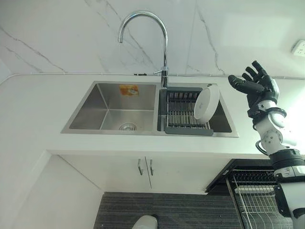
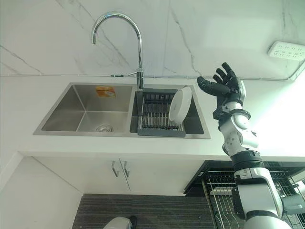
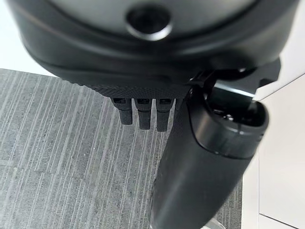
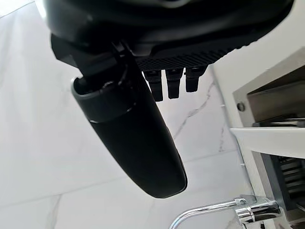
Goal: Place the dishes in the dishwasher.
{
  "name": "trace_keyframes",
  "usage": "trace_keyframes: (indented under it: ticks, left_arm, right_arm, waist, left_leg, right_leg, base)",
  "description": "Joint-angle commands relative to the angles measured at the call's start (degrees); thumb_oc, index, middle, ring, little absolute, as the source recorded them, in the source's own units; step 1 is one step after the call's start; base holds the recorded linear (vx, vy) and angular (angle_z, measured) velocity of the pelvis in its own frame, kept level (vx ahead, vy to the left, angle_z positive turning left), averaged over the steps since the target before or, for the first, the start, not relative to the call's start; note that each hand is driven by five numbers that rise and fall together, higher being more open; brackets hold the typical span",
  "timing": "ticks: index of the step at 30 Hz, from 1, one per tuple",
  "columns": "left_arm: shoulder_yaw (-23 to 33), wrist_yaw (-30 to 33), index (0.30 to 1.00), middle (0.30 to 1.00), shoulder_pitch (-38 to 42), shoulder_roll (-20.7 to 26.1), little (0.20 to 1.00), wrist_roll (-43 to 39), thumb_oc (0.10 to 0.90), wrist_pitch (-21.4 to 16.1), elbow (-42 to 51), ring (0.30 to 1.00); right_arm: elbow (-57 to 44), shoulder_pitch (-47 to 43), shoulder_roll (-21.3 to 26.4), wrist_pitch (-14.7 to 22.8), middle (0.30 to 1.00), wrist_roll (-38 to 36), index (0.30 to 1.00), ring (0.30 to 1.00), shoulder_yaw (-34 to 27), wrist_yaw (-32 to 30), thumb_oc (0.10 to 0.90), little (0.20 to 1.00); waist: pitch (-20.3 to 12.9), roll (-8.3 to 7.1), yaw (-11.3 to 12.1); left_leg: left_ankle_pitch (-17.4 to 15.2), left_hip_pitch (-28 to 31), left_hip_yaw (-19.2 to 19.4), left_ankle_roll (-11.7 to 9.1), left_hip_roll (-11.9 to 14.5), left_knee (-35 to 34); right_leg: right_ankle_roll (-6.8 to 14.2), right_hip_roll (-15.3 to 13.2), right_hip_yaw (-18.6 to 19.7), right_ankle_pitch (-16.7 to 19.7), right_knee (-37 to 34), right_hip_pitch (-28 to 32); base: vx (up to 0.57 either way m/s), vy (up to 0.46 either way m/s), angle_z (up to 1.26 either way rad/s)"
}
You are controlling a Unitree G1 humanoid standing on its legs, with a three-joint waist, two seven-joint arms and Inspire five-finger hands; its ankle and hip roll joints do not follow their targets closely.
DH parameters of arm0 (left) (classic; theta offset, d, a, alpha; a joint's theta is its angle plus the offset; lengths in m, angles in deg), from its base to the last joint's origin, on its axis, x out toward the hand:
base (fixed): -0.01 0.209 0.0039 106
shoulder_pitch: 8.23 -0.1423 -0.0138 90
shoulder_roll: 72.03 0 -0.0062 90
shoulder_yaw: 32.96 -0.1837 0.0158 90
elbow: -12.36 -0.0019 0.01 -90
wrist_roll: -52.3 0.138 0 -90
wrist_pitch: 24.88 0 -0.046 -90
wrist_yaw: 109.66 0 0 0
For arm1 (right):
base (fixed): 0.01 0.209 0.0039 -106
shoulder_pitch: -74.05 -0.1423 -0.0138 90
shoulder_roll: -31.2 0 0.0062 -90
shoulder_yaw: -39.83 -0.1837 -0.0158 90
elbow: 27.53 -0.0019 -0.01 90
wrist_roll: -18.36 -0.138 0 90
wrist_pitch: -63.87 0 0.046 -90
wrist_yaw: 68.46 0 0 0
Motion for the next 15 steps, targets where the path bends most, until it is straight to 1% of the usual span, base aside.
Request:
trace_keyframes:
  ticks: [1, 7, 10, 13, 15]
  left_arm:
    - [-3.3, -0.8, 0.9, 0.9, 0.4, 5.0, 0.9, 1.7, 0.8, 0.5, -1.9, 0.9]
    - [-3.7, -1.1, 0.9, 0.9, 0.6, 5.2, 0.9, 1.5, 0.8, 0.8, -1.7, 0.9]
    - [-3.6, -1.8, 0.9, 0.9, 0.7, 5.5, 0.9, 2.0, 0.8, 0.7, -1.6, 0.9]
    - [-4.0, -2.7, 0.9, 0.9, 0.9, 5.7, 0.9, 2.1, 0.8, 1.7, -1.2, 0.9]
    - [-4.4, -3.3, 0.9, 0.9, 1.0, 5.6, 0.9, 1.3, 0.8, 1.4, -1.2, 0.9]
  right_arm:
    - [-0.9, -10.2, 2.6, 5.1, 0.9, -1.5, 0.9, 0.9, -0.4, 0.2, 0.8, 0.9]
    - [0.7, -9.4, 1.0, 5.0, 0.9, -1.6, 0.9, 0.9, -0.5, 0.3, 0.8, 0.9]
    - [0.7, -8.6, 0.2, 5.5, 0.9, -1.7, 0.9, 0.9, -0.5, 0.1, 0.8, 0.9]
    - [0.7, -8.0, -0.5, 5.8, 0.9, -3.2, 0.9, 0.9, -0.7, -0.3, 0.8, 0.9]
    - [1.1, -7.9, -1.1, 6.2, 0.9, -3.2, 0.9, 0.9, -0.8, -0.4, 0.8, 0.9]
  waist:
    - [-1.0, -0.61, 1.2]
    - [-0.5, 0.09, 1.4]
    - [-0.4, 0.13, 1.5]
    - [-0.1, 0.35, 1.4]
    - [0.1, 0.63, 1.4]
  left_leg:
    - [-7.9, 1.1, -2.2, -2.8, -0.2, 1.5]
    - [-7.8, 0.8, -2.6, -2.4, -1.0, 1.5]
    - [-7.8, 0.8, -2.5, -2.2, -1.1, 1.5]
    - [-7.8, 0.7, -2.5, -2.0, -1.2, 1.5]
    - [-7.8, 0.7, -2.5, -1.9, -1.3, 1.5]
  right_leg:
    - [3.2, -0.1, 1.7, -5.7, -1.8, 4.2]
    - [3.5, -0.7, 1.9, -5.5, -1.8, 4.3]
    - [3.7, -1.0, 1.9, -5.3, -1.8, 4.5]
    - [3.9, -1.2, 2.0, -5.2, -1.8, 4.5]
    - [3.9, -1.4, 2.1, -5.1, -1.8, 4.4]
  base:
    - [0.02, 0.014, 0.2]
    - [0.04, 0.019, 0.09]
    - [0.04, -0.023, 0.0]
    - [0.01, -0.005, 0.0]
    - [0.0, 0.0, 0.0]
